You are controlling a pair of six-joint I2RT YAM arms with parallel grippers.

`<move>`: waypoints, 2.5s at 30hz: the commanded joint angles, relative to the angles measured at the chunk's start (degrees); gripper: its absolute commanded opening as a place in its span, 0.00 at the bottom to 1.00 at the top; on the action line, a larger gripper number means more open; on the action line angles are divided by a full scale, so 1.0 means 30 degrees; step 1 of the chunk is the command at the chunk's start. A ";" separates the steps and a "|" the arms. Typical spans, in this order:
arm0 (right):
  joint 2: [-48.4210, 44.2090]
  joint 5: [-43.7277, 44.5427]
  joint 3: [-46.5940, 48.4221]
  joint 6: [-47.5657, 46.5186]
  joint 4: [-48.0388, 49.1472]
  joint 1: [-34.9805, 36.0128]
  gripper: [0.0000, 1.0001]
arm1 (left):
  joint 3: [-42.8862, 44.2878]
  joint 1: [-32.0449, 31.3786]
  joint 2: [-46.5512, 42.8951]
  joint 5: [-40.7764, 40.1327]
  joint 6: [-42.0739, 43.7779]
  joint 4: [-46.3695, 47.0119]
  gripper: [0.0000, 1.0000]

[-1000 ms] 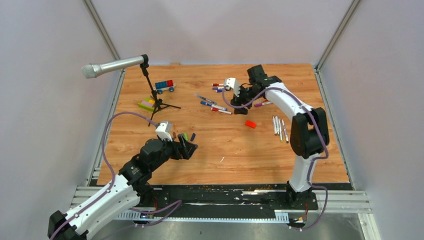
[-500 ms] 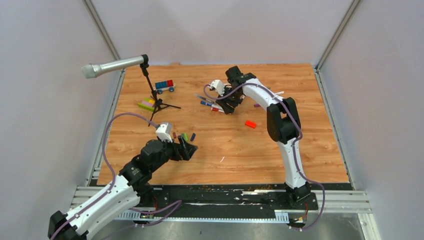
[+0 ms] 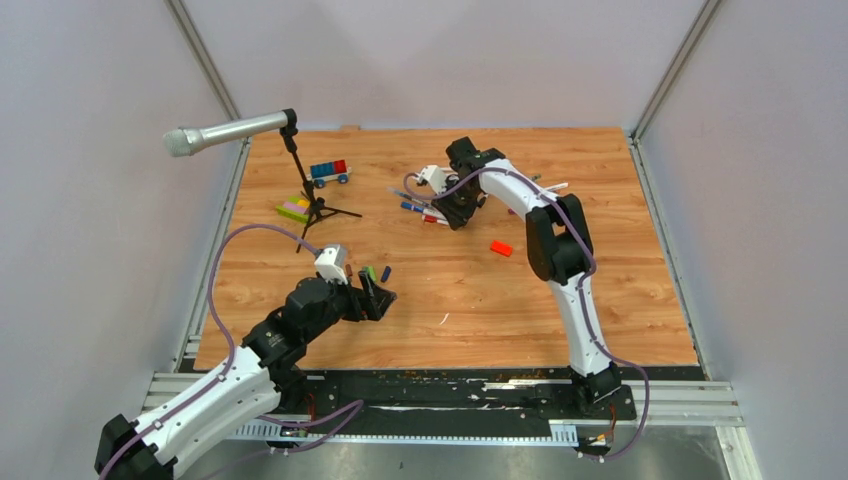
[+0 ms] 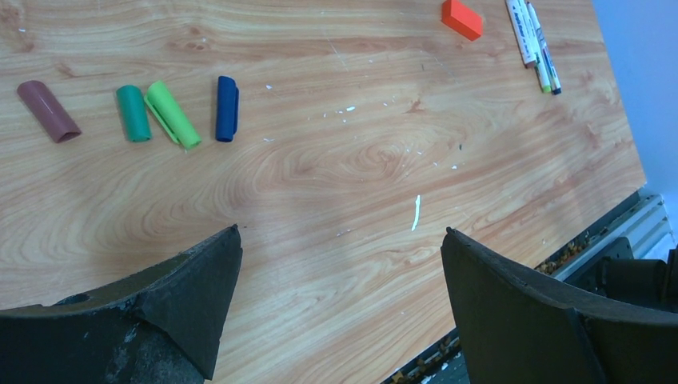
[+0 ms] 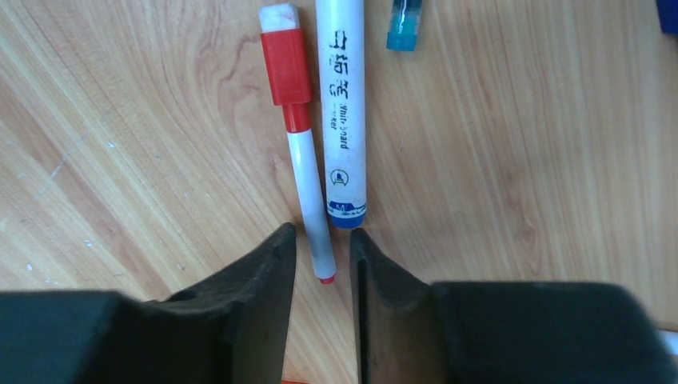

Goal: Open the pen caps
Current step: Pick up the pen from the center of the board, then open the pen cap from the pen.

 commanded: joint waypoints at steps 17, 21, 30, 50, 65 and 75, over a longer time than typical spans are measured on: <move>-0.4615 -0.0219 -0.5632 -0.0328 0.0096 0.2585 0.00 | -0.0039 0.0109 -0.1146 0.0957 -0.1048 0.2030 1.00; -0.7870 -0.2598 -0.8212 -0.0819 0.0292 0.2578 0.00 | -0.0356 0.0109 -0.1552 0.1823 -0.2498 0.3709 1.00; -1.5766 -0.9245 -1.5015 -0.2095 0.0752 0.1439 0.00 | -0.2126 0.0109 -0.1029 0.2690 -0.7355 1.1259 1.00; -2.4220 -1.6196 -2.3095 -0.1069 0.3930 -0.9245 0.00 | 0.3526 -0.0060 0.5429 0.1988 -0.3751 0.9587 1.00; -2.3146 -1.6409 -2.2730 -0.1505 0.3334 -0.9303 0.00 | 0.4873 -0.2055 1.4854 0.2950 -0.6875 2.2175 1.00; -2.2544 -1.5749 -2.2894 -0.0832 0.4147 -0.8298 0.00 | 0.7652 -0.4528 1.7850 0.0267 -0.6720 2.0354 0.97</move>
